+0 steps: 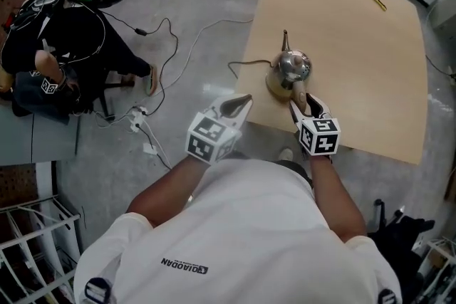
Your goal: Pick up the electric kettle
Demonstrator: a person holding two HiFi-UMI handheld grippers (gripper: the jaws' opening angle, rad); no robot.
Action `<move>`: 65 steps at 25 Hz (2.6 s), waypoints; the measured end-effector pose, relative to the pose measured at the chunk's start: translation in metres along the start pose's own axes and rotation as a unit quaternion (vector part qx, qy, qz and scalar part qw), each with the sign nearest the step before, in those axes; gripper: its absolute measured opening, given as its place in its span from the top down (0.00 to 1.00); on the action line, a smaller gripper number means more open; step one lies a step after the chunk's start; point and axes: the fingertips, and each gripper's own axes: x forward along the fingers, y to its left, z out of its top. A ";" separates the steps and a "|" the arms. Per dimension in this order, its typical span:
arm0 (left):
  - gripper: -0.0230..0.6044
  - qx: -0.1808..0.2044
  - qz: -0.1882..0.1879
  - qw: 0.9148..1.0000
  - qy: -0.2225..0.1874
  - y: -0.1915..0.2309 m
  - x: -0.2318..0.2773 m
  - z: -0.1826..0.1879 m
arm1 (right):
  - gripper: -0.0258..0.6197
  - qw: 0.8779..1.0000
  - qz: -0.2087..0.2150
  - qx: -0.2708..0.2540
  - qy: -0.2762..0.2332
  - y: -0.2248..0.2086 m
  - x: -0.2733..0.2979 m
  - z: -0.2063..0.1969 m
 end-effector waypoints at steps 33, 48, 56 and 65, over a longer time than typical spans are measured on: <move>0.97 -0.013 0.026 0.997 -0.073 0.012 -0.013 0.034 | 0.84 0.992 -0.030 -0.020 -0.123 -0.041 -0.007 0.092; 0.97 -0.064 0.095 0.989 -0.099 -0.050 -0.016 0.017 | 0.85 0.987 0.079 -0.084 -0.108 -0.033 -0.085 0.101; 0.97 -0.084 0.118 0.986 -0.085 -0.066 -0.030 0.005 | 0.85 0.984 0.114 -0.069 -0.117 -0.023 -0.108 0.099; 0.97 -0.070 0.092 0.990 -0.087 -0.056 -0.051 0.002 | 0.85 0.989 0.087 -0.047 -0.112 0.002 -0.114 0.073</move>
